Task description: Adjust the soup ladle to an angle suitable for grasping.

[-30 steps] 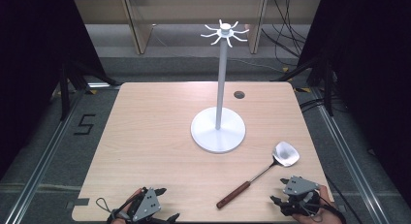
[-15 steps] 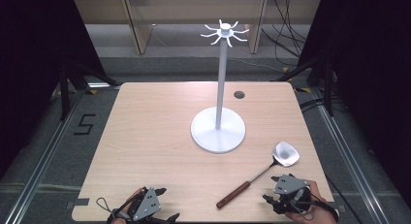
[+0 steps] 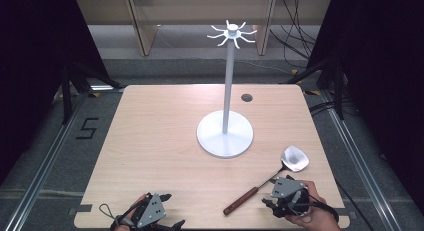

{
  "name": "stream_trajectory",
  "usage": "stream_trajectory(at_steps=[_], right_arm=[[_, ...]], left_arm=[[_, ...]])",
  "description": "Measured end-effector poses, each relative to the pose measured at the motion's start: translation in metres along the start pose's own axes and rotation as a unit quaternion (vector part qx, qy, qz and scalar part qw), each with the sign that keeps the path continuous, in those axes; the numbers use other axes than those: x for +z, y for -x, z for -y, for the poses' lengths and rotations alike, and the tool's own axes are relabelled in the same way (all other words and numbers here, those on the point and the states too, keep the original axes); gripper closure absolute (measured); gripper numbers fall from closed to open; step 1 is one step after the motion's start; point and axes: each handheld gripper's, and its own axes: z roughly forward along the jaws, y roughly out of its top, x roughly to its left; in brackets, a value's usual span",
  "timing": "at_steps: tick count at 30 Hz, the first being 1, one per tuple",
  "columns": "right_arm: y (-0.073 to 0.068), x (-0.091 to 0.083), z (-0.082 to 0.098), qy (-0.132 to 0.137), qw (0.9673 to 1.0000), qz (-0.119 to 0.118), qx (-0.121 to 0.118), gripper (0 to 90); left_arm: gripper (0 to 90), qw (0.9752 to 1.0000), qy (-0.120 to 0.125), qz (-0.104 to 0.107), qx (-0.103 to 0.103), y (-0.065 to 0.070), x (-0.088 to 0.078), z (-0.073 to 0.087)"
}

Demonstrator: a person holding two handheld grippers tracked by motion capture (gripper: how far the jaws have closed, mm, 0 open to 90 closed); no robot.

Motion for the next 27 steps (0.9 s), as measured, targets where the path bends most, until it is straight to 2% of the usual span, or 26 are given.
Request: stream_trajectory(at_steps=[1,2,3,5,6,8,9,10,11,12,13,14,15,16,17,18,19,20,22,23,25,26,27], right_arm=[[-0.002,0.001,-0.003,-0.004,1.0000,0.001,0.007,34.6],[-0.002,0.004,-0.006,-0.002,0.9999,-0.007,-0.008,34.5],[-0.002,0.005,-0.007,-0.004,0.9999,-0.007,-0.010,34.5],[-0.003,0.008,-0.011,-0.006,0.9998,-0.010,-0.018,34.5],[-0.003,0.009,-0.012,-0.007,0.9997,-0.005,-0.023,34.4],[-0.003,0.011,-0.014,-0.007,0.9995,-0.005,-0.029,34.3],[-0.005,0.013,-0.020,-0.005,0.9993,-0.014,-0.034,34.0],[-0.008,0.013,-0.022,-0.007,0.9996,-0.013,-0.024,33.8],[-0.008,0.013,-0.022,-0.007,0.9996,-0.013,-0.024,33.8],[-0.011,0.016,-0.029,-0.009,0.9981,-0.037,-0.049,33.8],[-0.012,0.018,-0.032,-0.011,0.9977,-0.041,-0.053,33.9],[-0.013,0.021,-0.035,-0.015,0.9968,-0.043,-0.065,33.9],[-0.014,0.023,-0.038,-0.019,0.9959,-0.047,-0.075,34.1],[-0.014,0.026,-0.041,-0.026,0.9942,-0.055,-0.088,34.5],[-0.015,0.029,-0.044,-0.032,0.9925,-0.072,-0.094,34.5],[-0.015,0.029,-0.044,-0.032,0.9925,-0.072,-0.094,34.5],[-0.018,0.029,-0.046,-0.046,0.9938,-0.070,-0.073,34.8],[-0.017,0.034,-0.051,-0.052,0.9912,-0.072,-0.099,35.7],[-0.018,0.036,-0.052,-0.053,0.9917,-0.076,-0.090,36.3],[-0.016,0.043,-0.055,-0.051,0.9861,-0.104,-0.120,37.8],[-0.017,0.044,-0.056,-0.056,0.9860,-0.106,-0.116,38.1],[-0.016,0.047,-0.057,-0.058,0.9852,-0.110,-0.119,38.5],[-0.015,0.050,-0.059,-0.069,0.9824,-0.126,-0.119,38.9]], left_arm=[[15.8,1.0000,-0.003,-0.006,0.006,0.000,0.000,0.000],[15.9,1.0000,-0.006,-0.002,0.006,-0.001,-0.001,0.000],[15.9,1.0000,0.000,-0.001,0.000,0.000,0.000,0.000],[15.8,1.0000,0.005,-0.005,0.000,0.001,0.001,0.000],[15.9,0.9999,-0.008,-0.004,0.010,-0.001,0.000,0.000],[15.9,0.9999,-0.001,-0.009,0.004,0.000,0.001,0.000],[15.8,1.0000,-0.006,-0.001,0.002,-0.001,0.000,0.000],[15.9,1.0000,0.000,-0.001,-0.001,0.000,0.000,0.000],[15.9,1.0000,0.002,-0.004,-0.001,0.000,0.001,0.000],[15.9,1.0000,0.001,-0.006,0.000,0.000,0.001,0.001],[15.9,0.9999,0.011,-0.002,-0.011,0.002,0.002,0.001],[15.8,1.0000,-0.004,-0.003,0.004,-0.001,0.000,0.000],[15.8,1.0000,0.004,-0.002,-0.003,0.001,0.001,0.001],[15.8,0.9999,-0.005,-0.006,0.007,-0.001,-0.001,0.000],[15.9,1.0000,-0.004,-0.001,0.007,-0.001,-0.001,0.000],[15.9,1.0000,-0.004,-0.001,0.007,-0.001,-0.001,0.000],[15.9,1.0000,-0.005,0.000,0.005,-0.001,-0.001,0.000],[15.8,1.0000,-0.003,-0.004,0.007,-0.001,-0.001,0.000],[15.8,1.0000,-0.004,-0.003,0.008,-0.001,-0.001,0.000],[15.9,1.0000,0.002,-0.001,-0.001,0.000,0.000,0.000],[15.9,1.0000,0.005,-0.001,-0.003,0.000,0.000,0.000],[15.9,1.0000,-0.004,-0.003,0.008,-0.001,-0.001,0.000],[15.8,1.0000,0.001,-0.003,0.001,0.000,-0.001,0.000]])
